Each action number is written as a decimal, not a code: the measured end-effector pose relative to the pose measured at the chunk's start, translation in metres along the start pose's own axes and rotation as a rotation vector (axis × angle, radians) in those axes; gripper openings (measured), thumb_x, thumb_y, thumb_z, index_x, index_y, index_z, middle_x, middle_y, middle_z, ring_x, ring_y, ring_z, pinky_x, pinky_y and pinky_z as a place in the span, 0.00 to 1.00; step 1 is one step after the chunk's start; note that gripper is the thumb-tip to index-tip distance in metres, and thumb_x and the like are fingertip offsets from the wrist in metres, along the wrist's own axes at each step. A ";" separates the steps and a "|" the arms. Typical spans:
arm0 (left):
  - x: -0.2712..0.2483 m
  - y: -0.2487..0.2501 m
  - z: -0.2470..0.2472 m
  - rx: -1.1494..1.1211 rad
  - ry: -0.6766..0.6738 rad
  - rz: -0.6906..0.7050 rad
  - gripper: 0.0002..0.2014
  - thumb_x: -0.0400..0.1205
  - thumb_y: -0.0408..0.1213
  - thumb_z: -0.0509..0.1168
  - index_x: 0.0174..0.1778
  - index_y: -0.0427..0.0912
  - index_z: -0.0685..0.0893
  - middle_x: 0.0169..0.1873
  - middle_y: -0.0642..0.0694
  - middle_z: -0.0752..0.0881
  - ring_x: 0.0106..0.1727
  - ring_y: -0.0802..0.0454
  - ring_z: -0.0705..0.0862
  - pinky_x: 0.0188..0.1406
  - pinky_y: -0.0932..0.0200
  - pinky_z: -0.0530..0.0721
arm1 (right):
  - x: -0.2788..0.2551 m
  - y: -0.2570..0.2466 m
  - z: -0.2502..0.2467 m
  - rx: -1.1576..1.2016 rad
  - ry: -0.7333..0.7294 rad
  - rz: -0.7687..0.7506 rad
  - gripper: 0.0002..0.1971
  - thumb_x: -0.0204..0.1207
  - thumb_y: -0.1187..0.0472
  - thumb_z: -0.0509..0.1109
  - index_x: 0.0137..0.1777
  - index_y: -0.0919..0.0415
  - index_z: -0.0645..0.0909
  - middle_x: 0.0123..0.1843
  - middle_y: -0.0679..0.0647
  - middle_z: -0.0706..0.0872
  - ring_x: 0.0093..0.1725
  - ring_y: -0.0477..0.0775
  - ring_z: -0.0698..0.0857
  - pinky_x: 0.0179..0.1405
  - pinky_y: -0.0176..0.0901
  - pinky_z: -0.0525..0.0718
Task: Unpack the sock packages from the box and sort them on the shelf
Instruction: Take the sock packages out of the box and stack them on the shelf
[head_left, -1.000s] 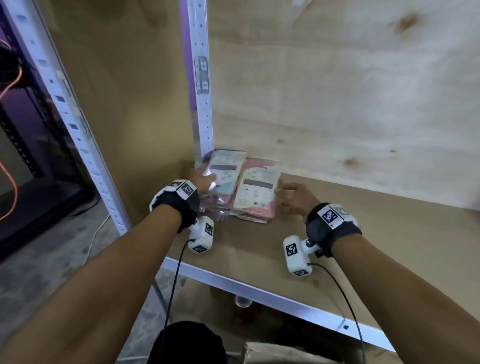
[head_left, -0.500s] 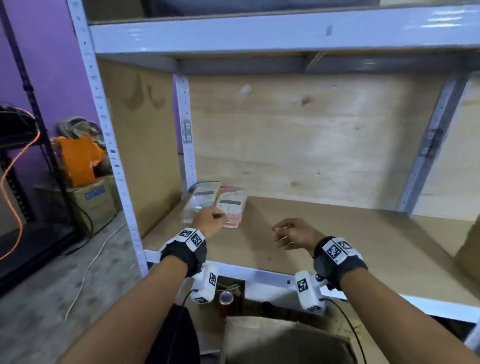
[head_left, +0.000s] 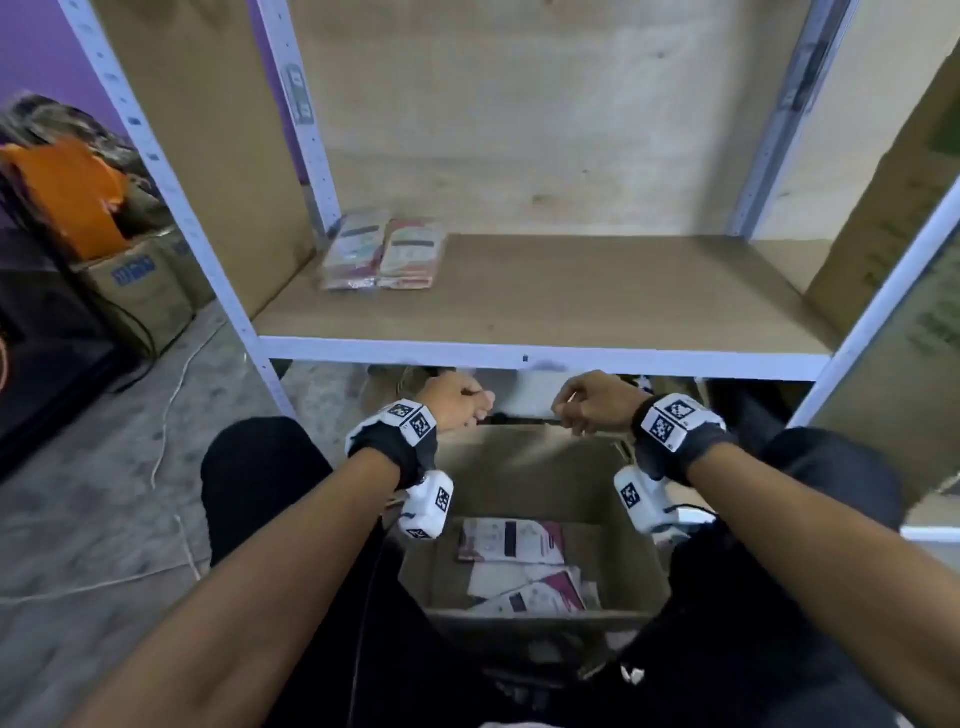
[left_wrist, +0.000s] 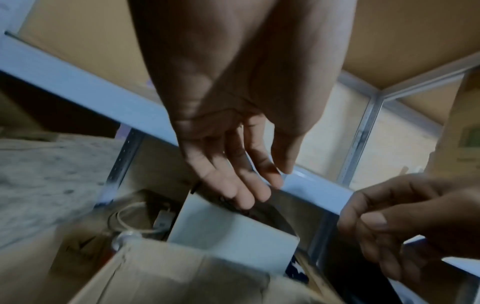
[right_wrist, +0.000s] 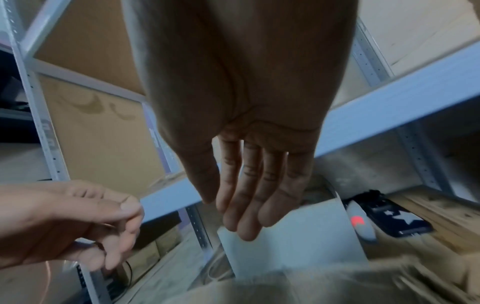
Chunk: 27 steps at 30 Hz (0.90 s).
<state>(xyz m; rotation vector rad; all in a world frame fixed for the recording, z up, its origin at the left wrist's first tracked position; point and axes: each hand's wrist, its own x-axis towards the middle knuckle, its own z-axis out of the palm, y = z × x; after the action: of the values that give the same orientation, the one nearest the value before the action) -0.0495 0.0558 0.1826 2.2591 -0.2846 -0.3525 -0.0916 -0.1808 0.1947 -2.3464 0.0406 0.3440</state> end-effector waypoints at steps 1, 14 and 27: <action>0.001 -0.006 0.010 0.003 -0.032 -0.015 0.10 0.86 0.40 0.66 0.43 0.40 0.88 0.33 0.50 0.89 0.30 0.57 0.84 0.26 0.72 0.78 | 0.001 0.008 0.007 -0.001 -0.021 0.011 0.04 0.81 0.65 0.69 0.47 0.62 0.84 0.38 0.57 0.90 0.32 0.51 0.87 0.33 0.41 0.86; 0.052 -0.098 0.123 0.087 -0.372 -0.292 0.16 0.85 0.43 0.67 0.46 0.32 0.91 0.43 0.35 0.92 0.41 0.44 0.89 0.48 0.54 0.87 | 0.066 0.107 0.102 -0.193 -0.298 0.197 0.12 0.80 0.66 0.63 0.52 0.67 0.88 0.46 0.61 0.92 0.40 0.56 0.90 0.37 0.41 0.88; 0.065 -0.159 0.170 0.050 -0.436 -0.549 0.09 0.85 0.34 0.64 0.49 0.36 0.90 0.35 0.45 0.88 0.37 0.47 0.87 0.49 0.50 0.89 | 0.095 0.174 0.219 -0.490 -0.578 0.187 0.19 0.80 0.70 0.65 0.71 0.63 0.80 0.74 0.64 0.79 0.72 0.64 0.80 0.72 0.49 0.78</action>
<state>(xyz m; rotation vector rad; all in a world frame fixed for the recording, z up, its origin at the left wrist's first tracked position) -0.0326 0.0193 -0.0557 2.2620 0.1188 -1.1393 -0.0737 -0.1471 -0.0977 -2.6246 -0.1163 1.2286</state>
